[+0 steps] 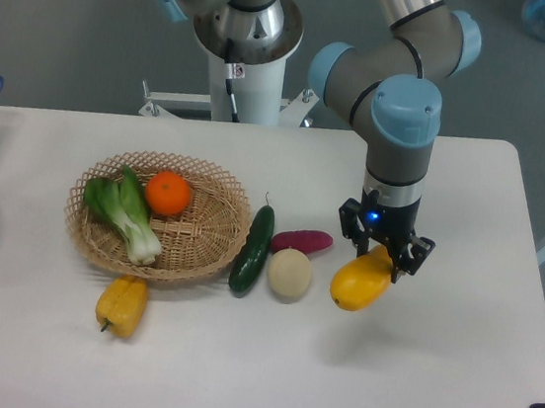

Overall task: Place the mango in the basket
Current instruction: 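Hold the yellow mango in the gripper above the table, then carry the held mango over the cucumber toward the wicker basket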

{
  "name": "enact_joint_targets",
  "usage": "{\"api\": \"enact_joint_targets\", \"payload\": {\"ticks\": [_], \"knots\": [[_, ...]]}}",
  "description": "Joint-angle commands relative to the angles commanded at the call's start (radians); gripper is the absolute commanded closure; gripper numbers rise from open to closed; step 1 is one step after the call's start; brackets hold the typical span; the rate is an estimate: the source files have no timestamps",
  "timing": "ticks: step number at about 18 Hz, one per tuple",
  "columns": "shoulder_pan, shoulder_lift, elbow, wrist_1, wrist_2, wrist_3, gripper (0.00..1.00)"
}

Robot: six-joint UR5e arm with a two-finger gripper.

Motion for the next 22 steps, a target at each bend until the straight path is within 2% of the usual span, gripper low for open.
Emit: {"api": "enact_joint_targets", "payload": {"ticks": [6,9,15,22], "knots": [[0.0,0.0,0.002,-0.002,-0.002,0.002,0.76],[-0.008,0.0,-0.002,-0.031,-0.006,0.002,0.76],[-0.115,0.017,-0.047,-0.035,-0.008,-0.008,0.76],[-0.248,0.077,-0.152,-0.029,-0.009,-0.009,0.76]]}}
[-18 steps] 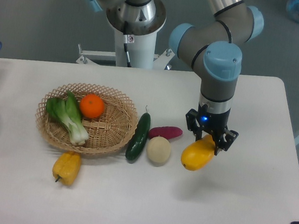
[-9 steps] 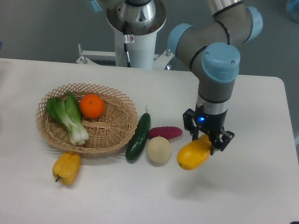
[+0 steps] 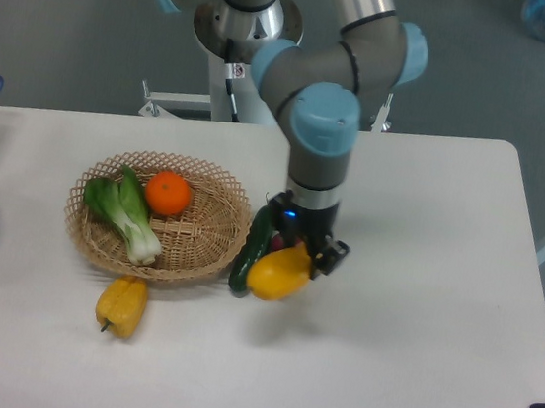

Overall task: Place the mango in the basket
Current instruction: 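Carry the held mango over the cucumber toward the wicker basket, then lower the mango into the basket and open the gripper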

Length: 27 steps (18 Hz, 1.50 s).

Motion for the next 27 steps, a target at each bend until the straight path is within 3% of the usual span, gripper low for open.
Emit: {"api": "enact_joint_targets", "payload": {"ticks": [9,14,17,18,19,27], "knots": [[-0.192,-0.003,-0.003,0.008,0.005,-0.092,0.72],[-0.224,0.0,-0.015,0.009,0.006,-0.109,0.53],[-0.266,-0.002,-0.014,0.009,0.006,-0.158,0.34],[-0.273,-0.003,-0.011,0.008,0.003,-0.166,0.11],[-0.278,-0.005,-0.012,0.009,0.002,-0.169,0.0],[-0.278,0.005,-0.019,0.008,0.0,-0.169,0.0]]}}
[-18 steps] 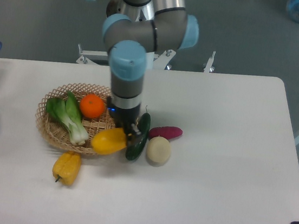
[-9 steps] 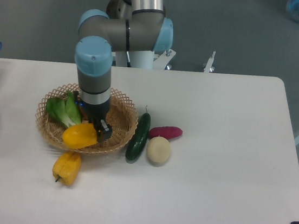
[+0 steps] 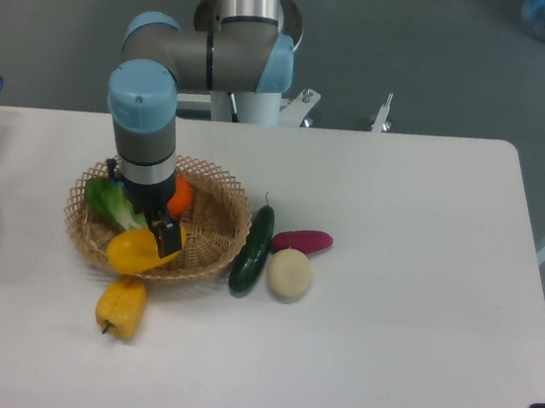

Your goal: Place the mango in the basket

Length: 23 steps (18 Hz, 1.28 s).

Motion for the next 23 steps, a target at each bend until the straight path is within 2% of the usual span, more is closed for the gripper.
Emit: {"api": "enact_joint_targets", "payload": {"ticks": [4,10,13,16,19,23], "knots": [[0.026,0.037,0.003,0.0,-0.002,0.0,0.0],[0.15,0.109,0.005,0.002,0.0,0.002,0.0],[0.225,0.126,0.006,0.003,0.0,0.012,0.0],[0.285,0.121,0.018,0.005,0.0,0.021,0.0],[0.368,0.091,0.069,0.003,0.0,0.1,0.0],[0.469,0.042,0.081,0.005,0.002,0.172,0.0]]}}
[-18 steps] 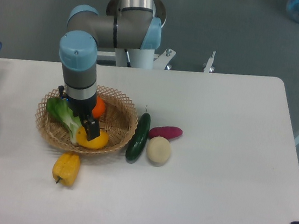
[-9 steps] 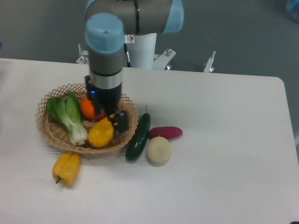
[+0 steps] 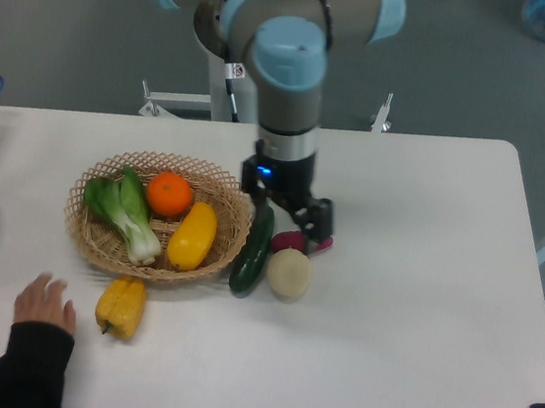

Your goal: Place the mango in the basket

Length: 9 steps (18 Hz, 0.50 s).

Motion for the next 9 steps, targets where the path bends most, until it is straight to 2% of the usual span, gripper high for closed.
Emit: {"api": "enact_joint_targets", "payload": {"ticks": [5,9], "knots": [[0.117,-0.046,0.029,0.0,-0.002,0.141,0.0],[0.137,-0.052,0.017,0.0,-0.002,0.171,0.0]]}}
